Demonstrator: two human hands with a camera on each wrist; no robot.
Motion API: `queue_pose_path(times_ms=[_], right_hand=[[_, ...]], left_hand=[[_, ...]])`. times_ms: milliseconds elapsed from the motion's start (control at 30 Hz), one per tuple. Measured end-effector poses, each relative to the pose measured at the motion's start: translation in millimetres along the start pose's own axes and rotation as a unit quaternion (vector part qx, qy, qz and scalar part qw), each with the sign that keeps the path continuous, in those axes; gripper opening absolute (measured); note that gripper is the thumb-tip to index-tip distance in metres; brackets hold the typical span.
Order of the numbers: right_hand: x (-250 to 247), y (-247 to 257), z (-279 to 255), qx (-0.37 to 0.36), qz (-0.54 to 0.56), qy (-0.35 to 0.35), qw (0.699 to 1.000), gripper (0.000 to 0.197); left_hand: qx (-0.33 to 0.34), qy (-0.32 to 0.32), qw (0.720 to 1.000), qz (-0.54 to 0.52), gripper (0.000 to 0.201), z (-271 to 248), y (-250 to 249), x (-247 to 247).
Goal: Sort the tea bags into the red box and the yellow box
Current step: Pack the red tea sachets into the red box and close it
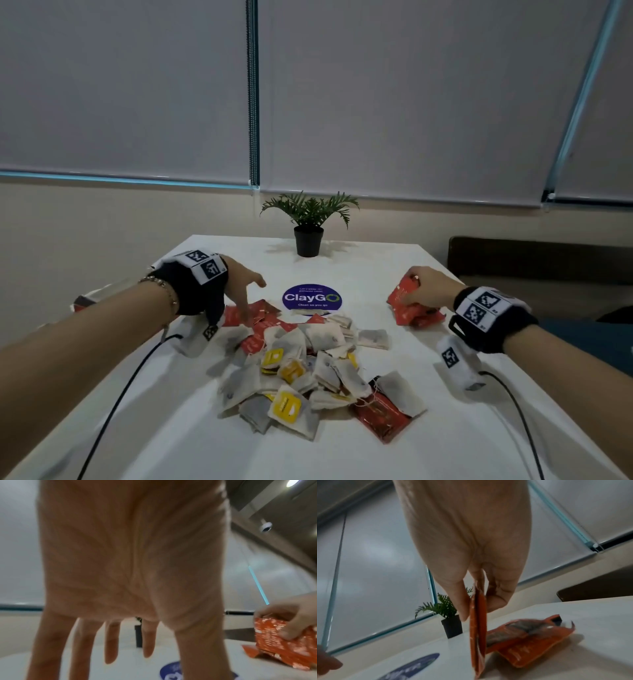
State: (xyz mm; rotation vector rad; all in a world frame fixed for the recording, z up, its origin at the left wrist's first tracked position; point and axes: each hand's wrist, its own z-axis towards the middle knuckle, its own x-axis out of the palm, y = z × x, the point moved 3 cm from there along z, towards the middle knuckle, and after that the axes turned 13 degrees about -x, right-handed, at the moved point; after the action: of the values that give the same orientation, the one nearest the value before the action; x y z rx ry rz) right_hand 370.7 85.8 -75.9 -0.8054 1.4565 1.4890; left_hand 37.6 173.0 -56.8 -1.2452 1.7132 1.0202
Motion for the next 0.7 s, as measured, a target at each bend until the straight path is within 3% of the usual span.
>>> queue_pose_path(times_ms=[133, 267, 400, 467, 533, 700], right_hand=[[7.6, -2.5, 4.1, 0.021, -0.118, 0.055, 0.991, 0.059], [2.8, 12.8, 7.0, 0.020, -0.172, 0.034, 0.984, 0.058], [10.2, 53.1, 6.5, -0.121, -0.149, 0.017, 0.981, 0.047], [21.9, 82.1, 3.0, -0.208, -0.105, 0.060, 0.971, 0.033], [35.4, 106.2, 3.5, -0.251, -0.063, 0.107, 0.960, 0.026], [67.4, 136.2, 15.4, -0.231, -0.123, 0.260, 0.929, 0.052]], left_hand=[[0.002, 0.036, 0.999, 0.015, 0.097, 6.1, 6.0, 16.1], [0.014, 0.037, 0.999, -0.009, 0.084, 10.3, 3.5, 18.3], [0.005, 0.028, 0.998, -0.050, 0.081, 15.4, 0.6, 16.8], [-0.001, 0.033, 0.998, -0.052, 0.089, 17.6, -1.9, 16.9], [0.000, 0.042, 0.998, -0.036, 0.095, 19.1, -6.0, 15.8], [0.012, 0.056, 0.998, 0.022, 0.086, 16.3, -19.3, 12.0]])
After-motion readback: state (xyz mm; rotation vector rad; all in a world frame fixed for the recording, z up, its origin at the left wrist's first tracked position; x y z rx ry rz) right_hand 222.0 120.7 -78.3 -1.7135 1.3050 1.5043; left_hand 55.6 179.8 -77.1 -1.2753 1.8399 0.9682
